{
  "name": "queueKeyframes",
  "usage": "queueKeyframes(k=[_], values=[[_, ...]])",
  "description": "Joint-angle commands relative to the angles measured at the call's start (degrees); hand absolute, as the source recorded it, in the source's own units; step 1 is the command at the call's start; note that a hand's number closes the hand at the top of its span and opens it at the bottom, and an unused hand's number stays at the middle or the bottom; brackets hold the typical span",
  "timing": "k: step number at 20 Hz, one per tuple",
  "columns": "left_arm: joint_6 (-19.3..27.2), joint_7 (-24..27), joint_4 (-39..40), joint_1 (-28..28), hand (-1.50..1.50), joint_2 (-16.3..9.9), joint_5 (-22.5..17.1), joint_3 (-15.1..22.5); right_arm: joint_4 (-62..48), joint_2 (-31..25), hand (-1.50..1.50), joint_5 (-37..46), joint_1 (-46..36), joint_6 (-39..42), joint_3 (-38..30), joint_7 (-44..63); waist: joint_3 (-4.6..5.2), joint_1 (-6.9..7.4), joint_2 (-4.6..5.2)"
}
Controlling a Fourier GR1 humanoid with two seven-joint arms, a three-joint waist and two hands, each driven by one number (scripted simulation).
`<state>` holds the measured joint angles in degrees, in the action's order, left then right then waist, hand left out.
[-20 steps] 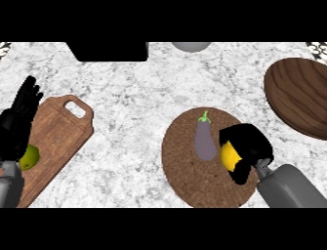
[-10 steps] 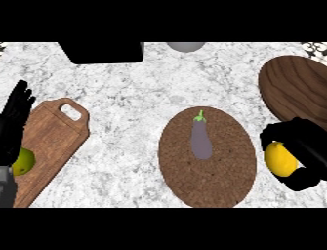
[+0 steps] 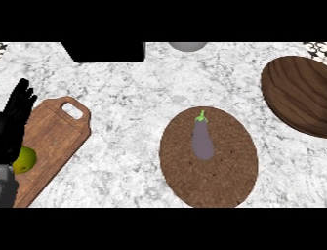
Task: Pick the lemon from the placemat and place it in the bowl
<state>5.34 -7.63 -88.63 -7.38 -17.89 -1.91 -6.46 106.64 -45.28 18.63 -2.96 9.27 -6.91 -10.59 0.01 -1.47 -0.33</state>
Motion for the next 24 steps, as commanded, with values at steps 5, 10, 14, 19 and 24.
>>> queueKeyframes(k=[5, 10, 14, 19, 24], values=[[-1.22, -0.64, 2.45, -4.03, 0.0, 0.35, 0.43, -0.54, -14.41, -0.13, 1.5, -5.54, -9.97, 7.06, -5.48, -1.01, -0.01, 1.95, 0.51], [-2.44, -0.62, -0.69, -1.08, 0.0, 0.7, 0.2, -0.36, -31.25, -0.25, 1.5, -3.35, -18.28, 8.2, -5.45, -8.8, -0.04, 2.65, 0.56], [-1.78, 0.16, 4.56, -5.72, 0.0, 1.29, 1.56, -0.21, -43.29, 5.15, 1.5, 4.68, -25.19, 1.36, 0.12, -14.22, -0.06, 2.92, 0.88], [-1.25, -1.12, -0.26, -3.33, 0.0, 1.96, 2.46, 0.7, -61.87, 5.81, 1.5, 8.1, -35.92, -1.23, -0.39, -21.57, -0.1, 3.61, 0.88], [-3.75, 2.17, 2.95, -3.15, 0.0, 1.37, 0.65, -1.23, -76.49, 5.14, 1.5, 10.65, -43.44, -3.82, -2.06, -28.65, -0.08, 3.41, 0.95]])
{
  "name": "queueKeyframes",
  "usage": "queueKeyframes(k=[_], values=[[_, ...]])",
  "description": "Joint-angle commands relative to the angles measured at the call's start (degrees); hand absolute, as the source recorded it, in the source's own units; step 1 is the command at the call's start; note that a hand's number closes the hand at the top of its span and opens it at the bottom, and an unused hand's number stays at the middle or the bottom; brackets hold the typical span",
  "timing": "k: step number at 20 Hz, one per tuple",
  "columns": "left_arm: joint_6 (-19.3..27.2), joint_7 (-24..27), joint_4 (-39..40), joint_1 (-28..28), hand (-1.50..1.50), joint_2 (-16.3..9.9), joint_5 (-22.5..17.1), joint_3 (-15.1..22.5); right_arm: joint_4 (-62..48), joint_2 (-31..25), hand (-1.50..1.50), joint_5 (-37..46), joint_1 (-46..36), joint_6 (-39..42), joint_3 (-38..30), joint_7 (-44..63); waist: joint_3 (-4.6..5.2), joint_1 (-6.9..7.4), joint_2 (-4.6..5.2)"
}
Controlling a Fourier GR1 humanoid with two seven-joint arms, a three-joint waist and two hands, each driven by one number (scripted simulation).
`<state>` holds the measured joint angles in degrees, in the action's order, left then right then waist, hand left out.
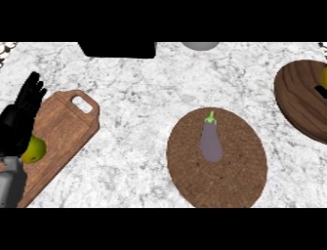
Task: Pick the lemon from the placemat and place it in the bowl
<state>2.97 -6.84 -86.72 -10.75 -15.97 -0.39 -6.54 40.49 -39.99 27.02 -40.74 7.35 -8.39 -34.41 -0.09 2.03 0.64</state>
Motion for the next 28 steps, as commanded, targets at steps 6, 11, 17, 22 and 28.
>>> queueKeyframes(k=[6, 11, 17, 22, 28], values=[[0.41, -1.87, -1.31, -2.61, 0.0, 0.63, 0.79, 1.13, -20.08, -2.14, -1.5, 9.79, -5.97, 1.0, 4.57, 2.32, -0.13, 1.64, 0.7], [0.44, 1.34, 1.22, -1.17, 0.0, 1.23, 1.24, 0.83, -25.15, -4.32, -1.5, 8.73, -6.23, 5.93, 3.5, -9.97, -0.2, 1.49, 0.95], [0.05, -0.15, 0.05, -1.28, 0.0, 0.97, 1.07, 1.1, -30.66, -1.69, -1.5, -6.25, -9.53, 16.59, -10.48, -9.57, -0.34, 0.92, 0.67], [-0.25, 0.6, -1.03, 0.08, 0.0, 1.01, 0.42, 0.59, -35.35, -8.58, -1.5, -12.78, -11.09, 26.73, -17.12, -5.61, -0.34, 1.58, 0.94], [0.35, -0.57, -1.88, -0.61, 0.0, 1.34, 1.03, 1.15, -35.6, -15.24, -1.5, -13.38, -7.71, 33.62, -17.55, -3.06, -0.66, 1.87, 1.5]])
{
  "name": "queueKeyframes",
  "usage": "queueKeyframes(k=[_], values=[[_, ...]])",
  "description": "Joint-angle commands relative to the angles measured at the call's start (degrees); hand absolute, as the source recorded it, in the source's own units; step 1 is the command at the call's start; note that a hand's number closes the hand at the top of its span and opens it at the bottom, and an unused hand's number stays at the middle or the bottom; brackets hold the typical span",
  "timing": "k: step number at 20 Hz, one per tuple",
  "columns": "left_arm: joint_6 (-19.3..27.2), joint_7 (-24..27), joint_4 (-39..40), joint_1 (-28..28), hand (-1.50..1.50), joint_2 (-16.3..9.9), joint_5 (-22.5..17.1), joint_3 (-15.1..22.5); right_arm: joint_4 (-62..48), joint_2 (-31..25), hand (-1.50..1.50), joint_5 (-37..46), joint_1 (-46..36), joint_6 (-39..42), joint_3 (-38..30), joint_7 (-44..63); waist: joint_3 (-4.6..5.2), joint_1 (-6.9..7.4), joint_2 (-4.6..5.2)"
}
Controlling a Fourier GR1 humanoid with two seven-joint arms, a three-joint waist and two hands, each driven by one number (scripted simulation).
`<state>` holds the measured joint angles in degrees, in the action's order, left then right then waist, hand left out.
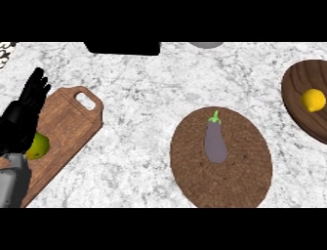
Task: Pick the lemon from the placemat and place it in the bowl
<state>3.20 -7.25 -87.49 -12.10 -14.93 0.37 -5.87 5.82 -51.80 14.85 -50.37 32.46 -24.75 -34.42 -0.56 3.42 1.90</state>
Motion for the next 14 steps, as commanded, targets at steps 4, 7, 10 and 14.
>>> queueKeyframes(k=[4, 7, 10, 14], values=[[-0.16, 0.24, 0.09, -0.21, 0.0, 0.15, -0.19, -0.05, -0.69, -6.63, -1.5, -3.08, 2.64, 12.28, -2.82, -1.26, -0.35, -0.37, 0.57], [0.17, -0.06, -0.9, 0.19, 0.0, 0.12, -0.22, -0.28, -0.8, -6.41, -1.5, -3.84, 5.13, 17.3, -3.12, -1.06, -0.46, -0.87, 0.07], [-0.97, 0.07, -1.24, 2.22, 0.0, -0.67, -0.87, -0.75, 0.13, -7.14, -1.5, -5.46, 6.62, 18.74, -4.45, -1.01, -0.59, -0.82, -0.14], [-0.14, 0.03, -0.72, 1.22, 0.0, -0.07, -0.49, -0.63, 1.55, -7.42, -1.5, -7.97, 5.99, 21.22, -6.36, 1.09, -0.58, -1.27, -0.09]])
